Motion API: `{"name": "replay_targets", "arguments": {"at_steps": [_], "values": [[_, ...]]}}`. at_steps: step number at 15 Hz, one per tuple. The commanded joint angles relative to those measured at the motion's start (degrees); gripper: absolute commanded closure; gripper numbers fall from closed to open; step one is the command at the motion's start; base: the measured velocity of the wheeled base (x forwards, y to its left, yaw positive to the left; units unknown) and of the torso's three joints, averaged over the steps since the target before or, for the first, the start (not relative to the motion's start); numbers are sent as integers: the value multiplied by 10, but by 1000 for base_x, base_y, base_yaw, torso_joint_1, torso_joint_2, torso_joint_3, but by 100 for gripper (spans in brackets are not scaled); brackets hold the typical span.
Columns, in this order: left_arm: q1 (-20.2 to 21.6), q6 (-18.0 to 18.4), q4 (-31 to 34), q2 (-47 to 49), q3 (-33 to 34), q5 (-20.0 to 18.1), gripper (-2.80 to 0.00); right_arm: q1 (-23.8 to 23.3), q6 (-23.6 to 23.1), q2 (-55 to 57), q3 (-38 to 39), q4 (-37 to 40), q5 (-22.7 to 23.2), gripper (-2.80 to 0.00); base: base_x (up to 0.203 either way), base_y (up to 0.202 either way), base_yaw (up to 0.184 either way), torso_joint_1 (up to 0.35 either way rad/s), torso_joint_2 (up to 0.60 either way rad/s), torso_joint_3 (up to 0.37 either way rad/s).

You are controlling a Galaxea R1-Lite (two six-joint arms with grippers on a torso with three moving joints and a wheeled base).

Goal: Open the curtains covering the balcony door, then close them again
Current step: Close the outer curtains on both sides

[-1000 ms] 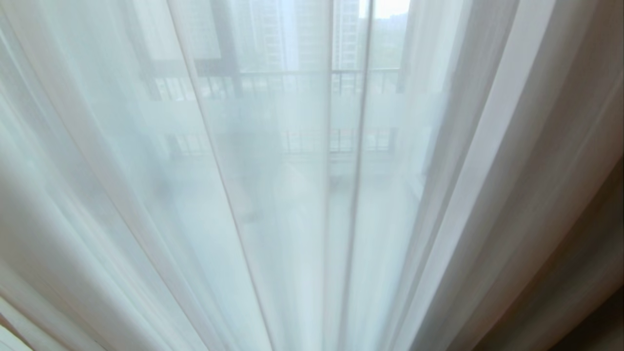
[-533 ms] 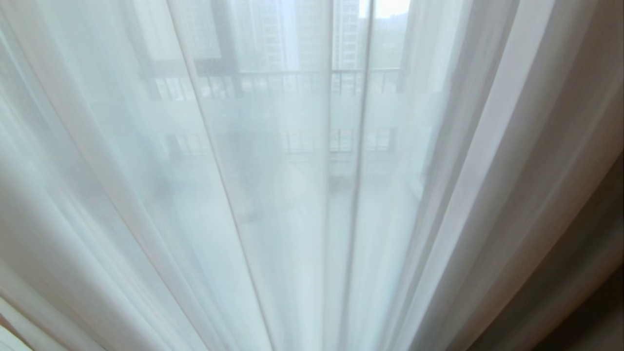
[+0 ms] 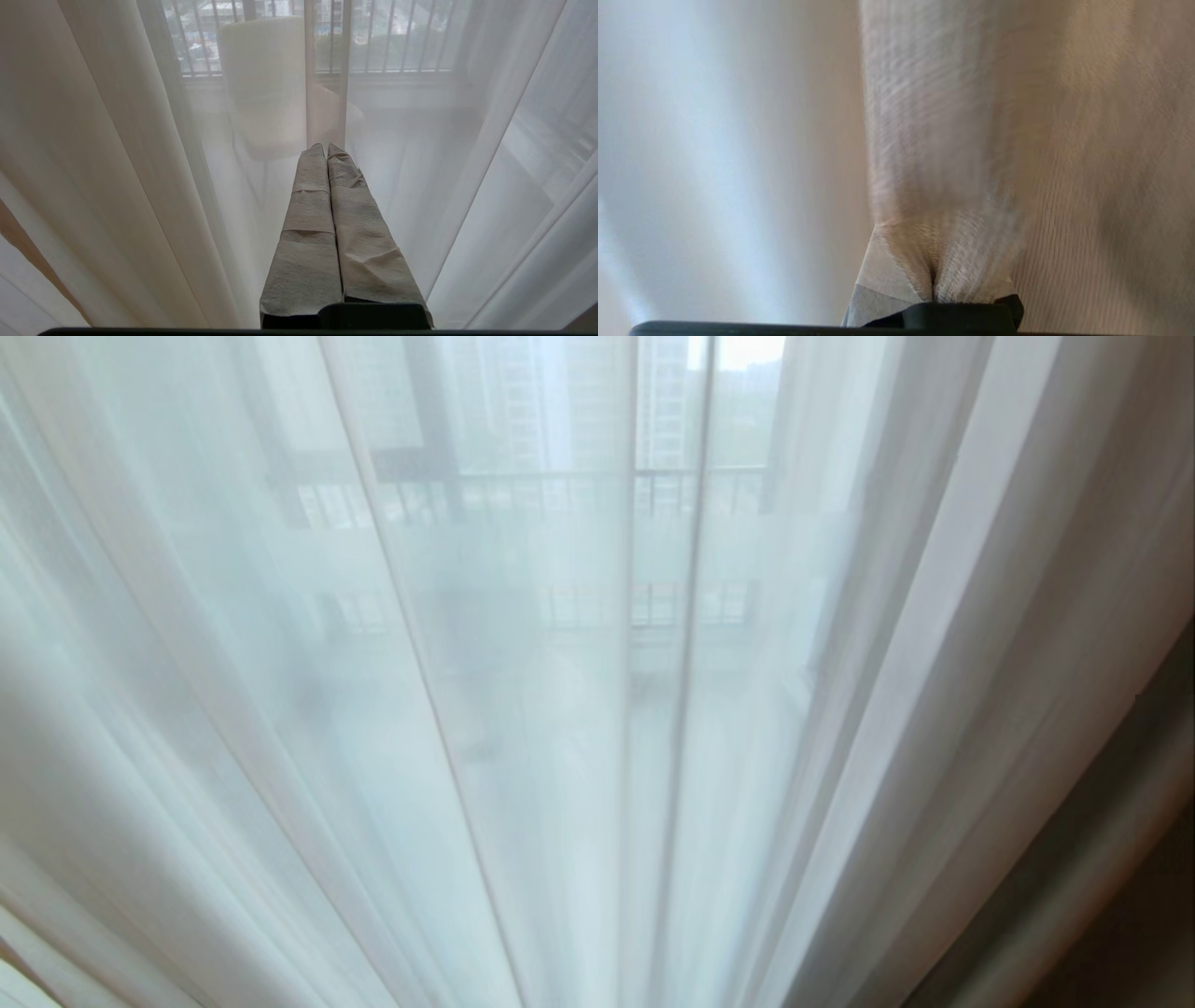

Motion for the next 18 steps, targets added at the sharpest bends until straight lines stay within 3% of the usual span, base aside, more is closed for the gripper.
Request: {"name": "replay_targets", "arguments": {"at_steps": [1,4,9,14,18], "values": [[0,0,0,0,0,0,0,44,0,-25,-1,-1,1,0,0,0,0,0,0,0],[0,0,0,0,0,0,0,113,-14,-43,-1,-1,-1,0,0,0,0,0,0,0],[0,0,0,0,0,0,0,222,-100,-45,-2,-1,-10,0,0,0,0,0,0,0],[0,0,0,0,0,0,0,344,-175,-14,-3,-7,-92,0,0,0,0,0,0,0],[0,0,0,0,0,0,0,404,-215,40,-44,-10,-146,0,0,0,0,0,0,0]]}}
